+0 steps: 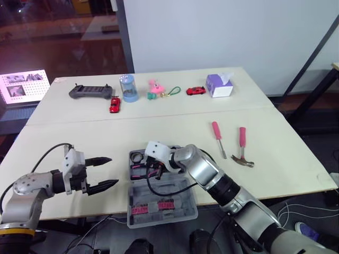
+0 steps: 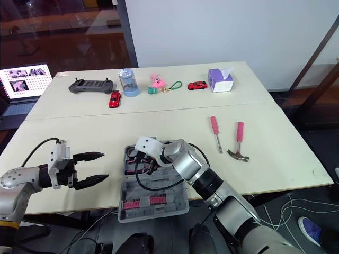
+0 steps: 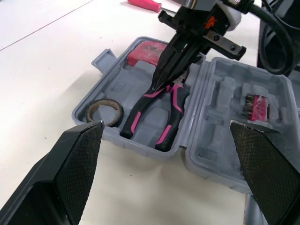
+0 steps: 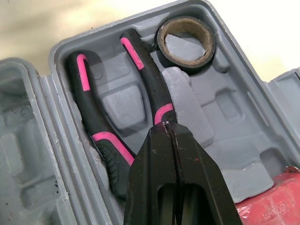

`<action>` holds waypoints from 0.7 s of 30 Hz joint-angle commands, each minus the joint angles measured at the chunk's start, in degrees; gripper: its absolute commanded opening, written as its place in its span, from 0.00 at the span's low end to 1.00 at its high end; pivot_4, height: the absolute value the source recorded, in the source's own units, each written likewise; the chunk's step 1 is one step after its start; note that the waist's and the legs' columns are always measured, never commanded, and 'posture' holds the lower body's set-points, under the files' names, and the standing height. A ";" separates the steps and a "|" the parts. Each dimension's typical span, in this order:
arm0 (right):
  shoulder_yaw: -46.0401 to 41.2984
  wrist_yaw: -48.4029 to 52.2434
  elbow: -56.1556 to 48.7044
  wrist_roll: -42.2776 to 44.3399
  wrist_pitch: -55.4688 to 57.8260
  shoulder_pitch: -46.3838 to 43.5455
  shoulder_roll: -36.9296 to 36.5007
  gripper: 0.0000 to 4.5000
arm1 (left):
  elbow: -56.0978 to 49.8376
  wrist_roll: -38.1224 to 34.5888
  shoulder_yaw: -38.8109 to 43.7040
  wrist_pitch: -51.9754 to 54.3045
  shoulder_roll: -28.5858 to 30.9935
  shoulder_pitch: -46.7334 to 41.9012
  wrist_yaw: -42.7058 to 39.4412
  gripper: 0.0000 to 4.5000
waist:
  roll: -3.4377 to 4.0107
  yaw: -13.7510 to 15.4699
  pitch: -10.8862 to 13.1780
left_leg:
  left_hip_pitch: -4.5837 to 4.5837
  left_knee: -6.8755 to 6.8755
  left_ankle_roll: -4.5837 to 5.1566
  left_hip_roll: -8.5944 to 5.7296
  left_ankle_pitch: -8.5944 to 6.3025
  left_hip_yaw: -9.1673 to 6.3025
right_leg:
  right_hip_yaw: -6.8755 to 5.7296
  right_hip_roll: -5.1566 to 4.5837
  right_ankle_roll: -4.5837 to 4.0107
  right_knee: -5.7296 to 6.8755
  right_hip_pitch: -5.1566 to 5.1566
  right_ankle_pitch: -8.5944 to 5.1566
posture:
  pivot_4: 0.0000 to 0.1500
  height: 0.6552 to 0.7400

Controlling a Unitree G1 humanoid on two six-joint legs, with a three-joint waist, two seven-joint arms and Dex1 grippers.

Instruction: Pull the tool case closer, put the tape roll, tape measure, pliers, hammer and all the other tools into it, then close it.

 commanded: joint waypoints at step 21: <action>-14.95 13.91 -24.63 16.47 0.23 7.93 -20.21 0.00 | -1.56 8.49 -9.69 4.22 2.61 -1.83 4.66 0.26 | 0.13 1.05 -0.45 | -0.09 0.01 0.04 -0.03 -0.02 0.01 | -0.02 -0.01 0.00 -0.16 0.04 0.00 | 1.00 1.00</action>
